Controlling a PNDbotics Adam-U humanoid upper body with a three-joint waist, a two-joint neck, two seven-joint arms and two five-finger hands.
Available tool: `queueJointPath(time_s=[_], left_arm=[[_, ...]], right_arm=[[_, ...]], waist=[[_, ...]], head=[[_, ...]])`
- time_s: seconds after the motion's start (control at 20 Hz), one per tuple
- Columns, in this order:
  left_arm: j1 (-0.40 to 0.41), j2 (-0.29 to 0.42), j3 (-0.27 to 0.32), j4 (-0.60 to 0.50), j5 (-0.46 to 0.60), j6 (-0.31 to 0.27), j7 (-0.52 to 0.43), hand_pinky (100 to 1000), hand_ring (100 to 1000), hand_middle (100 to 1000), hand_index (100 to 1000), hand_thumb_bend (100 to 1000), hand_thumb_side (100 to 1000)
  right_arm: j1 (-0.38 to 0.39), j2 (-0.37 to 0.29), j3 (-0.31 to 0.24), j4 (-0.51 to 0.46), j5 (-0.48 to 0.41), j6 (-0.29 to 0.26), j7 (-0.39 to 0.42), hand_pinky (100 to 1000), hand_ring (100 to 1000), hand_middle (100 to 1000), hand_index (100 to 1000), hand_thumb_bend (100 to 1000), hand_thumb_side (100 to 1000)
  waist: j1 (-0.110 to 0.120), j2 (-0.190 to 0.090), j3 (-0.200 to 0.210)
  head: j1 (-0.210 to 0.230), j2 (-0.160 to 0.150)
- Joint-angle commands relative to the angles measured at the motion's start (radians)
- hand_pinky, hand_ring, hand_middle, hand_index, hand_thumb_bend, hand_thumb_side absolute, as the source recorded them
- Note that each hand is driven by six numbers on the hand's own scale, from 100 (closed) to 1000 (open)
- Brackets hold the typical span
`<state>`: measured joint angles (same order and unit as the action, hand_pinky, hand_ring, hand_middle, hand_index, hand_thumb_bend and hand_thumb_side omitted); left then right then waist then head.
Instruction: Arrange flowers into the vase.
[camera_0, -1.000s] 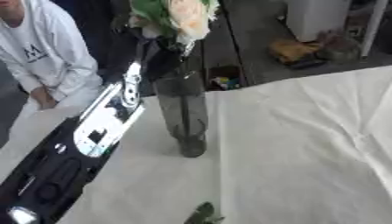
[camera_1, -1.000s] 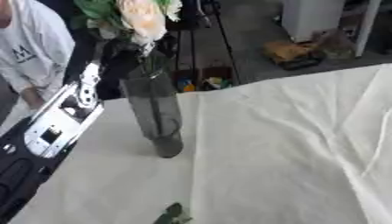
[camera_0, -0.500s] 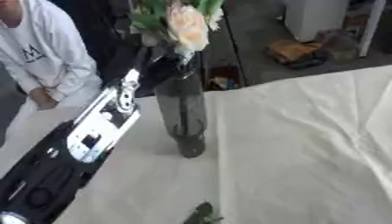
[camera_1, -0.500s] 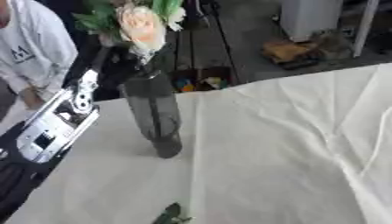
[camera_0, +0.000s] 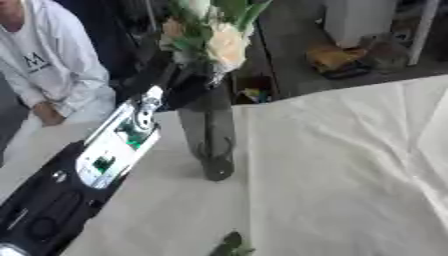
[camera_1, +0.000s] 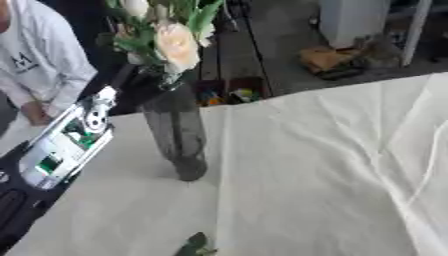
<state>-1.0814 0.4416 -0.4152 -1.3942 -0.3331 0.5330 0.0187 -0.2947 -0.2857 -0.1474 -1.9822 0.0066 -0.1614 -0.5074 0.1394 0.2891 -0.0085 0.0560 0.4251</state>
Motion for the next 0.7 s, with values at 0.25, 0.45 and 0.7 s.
queueJointPath(time_s=[0.25, 0.45, 0.7], left_arm=[[-0.014, 0.037, 0.055, -0.037, -0.070, 0.006, -0.108, 848, 853, 823, 915, 538, 916], [-0.014, 0.059, 0.071, -0.052, -0.092, 0.010, -0.167, 858, 873, 846, 935, 509, 921], [-0.009, 0.074, 0.101, -0.082, -0.133, 0.019, -0.240, 864, 876, 849, 937, 508, 925]], right_arm=[[-0.006, -0.011, -0.006, -0.018, -0.006, 0.002, -0.002, 798, 644, 441, 850, 100, 978], [-0.005, -0.012, -0.007, -0.018, -0.006, 0.002, -0.003, 798, 644, 441, 851, 100, 978], [-0.004, -0.013, -0.008, -0.018, -0.006, 0.002, -0.004, 798, 644, 440, 851, 100, 978]], waist=[[-0.007, -0.023, 0.000], [-0.008, -0.024, 0.001], [-0.009, -0.023, 0.003]], head=[[0.001, -0.012], [0.000, -0.012], [-0.003, -0.009]])
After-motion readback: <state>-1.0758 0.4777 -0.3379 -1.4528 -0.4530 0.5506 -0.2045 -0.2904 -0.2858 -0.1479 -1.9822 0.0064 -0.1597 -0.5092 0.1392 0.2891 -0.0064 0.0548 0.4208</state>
